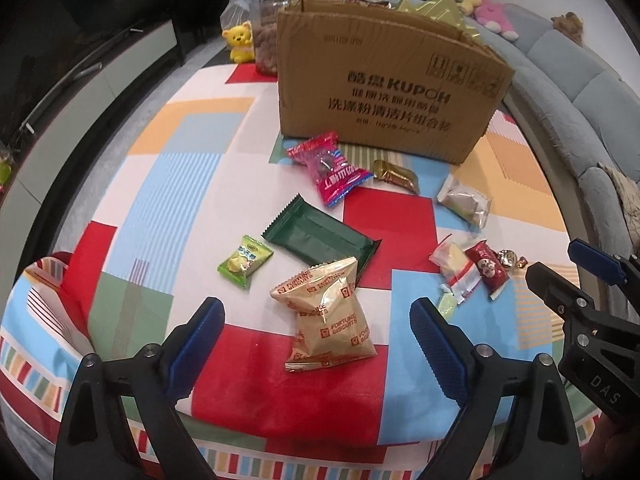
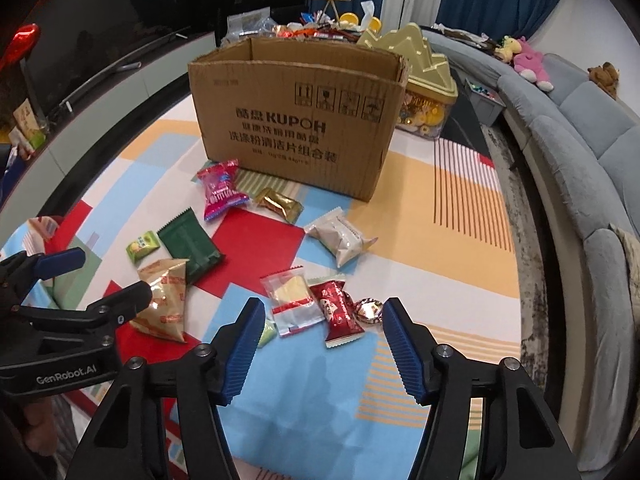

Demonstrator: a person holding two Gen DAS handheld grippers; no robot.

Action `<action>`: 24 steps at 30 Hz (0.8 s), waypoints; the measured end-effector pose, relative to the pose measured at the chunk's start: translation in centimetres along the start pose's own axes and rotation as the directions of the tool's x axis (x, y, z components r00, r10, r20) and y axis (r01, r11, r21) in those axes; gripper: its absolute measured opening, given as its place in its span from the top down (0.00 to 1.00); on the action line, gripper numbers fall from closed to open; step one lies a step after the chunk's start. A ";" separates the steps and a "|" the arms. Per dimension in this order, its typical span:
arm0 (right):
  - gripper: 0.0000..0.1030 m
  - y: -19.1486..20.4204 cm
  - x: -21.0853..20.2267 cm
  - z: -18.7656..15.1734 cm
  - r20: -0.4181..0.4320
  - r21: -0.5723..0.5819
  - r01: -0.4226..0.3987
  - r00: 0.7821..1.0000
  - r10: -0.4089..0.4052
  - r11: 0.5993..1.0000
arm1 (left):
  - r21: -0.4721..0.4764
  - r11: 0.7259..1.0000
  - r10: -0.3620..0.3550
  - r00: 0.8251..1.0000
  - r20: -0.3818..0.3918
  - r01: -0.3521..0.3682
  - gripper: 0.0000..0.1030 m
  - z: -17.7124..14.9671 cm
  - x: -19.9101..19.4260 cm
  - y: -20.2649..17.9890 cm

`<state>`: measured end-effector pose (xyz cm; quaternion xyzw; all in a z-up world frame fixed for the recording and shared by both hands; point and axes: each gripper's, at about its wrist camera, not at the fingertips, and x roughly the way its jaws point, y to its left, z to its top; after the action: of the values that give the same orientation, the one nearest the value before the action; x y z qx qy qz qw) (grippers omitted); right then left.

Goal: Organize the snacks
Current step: 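Lower the left tool onto the Fortune Biscuits bag while the right tool grasps the red candy bar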

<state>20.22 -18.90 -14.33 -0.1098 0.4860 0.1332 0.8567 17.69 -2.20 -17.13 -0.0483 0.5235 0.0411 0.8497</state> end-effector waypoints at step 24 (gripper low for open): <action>0.76 -1.2 7.4 -0.4 -0.151 -0.057 -0.066 0.987 0.056 0.996 | -0.065 0.998 -0.016 0.991 -0.130 0.007 0.23 -0.3 5.3 -0.7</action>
<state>23.93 -19.29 -20.84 -0.1308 0.5473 0.1657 0.8098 19.88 -2.80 -22.00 -0.0813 0.5760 0.0497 0.8119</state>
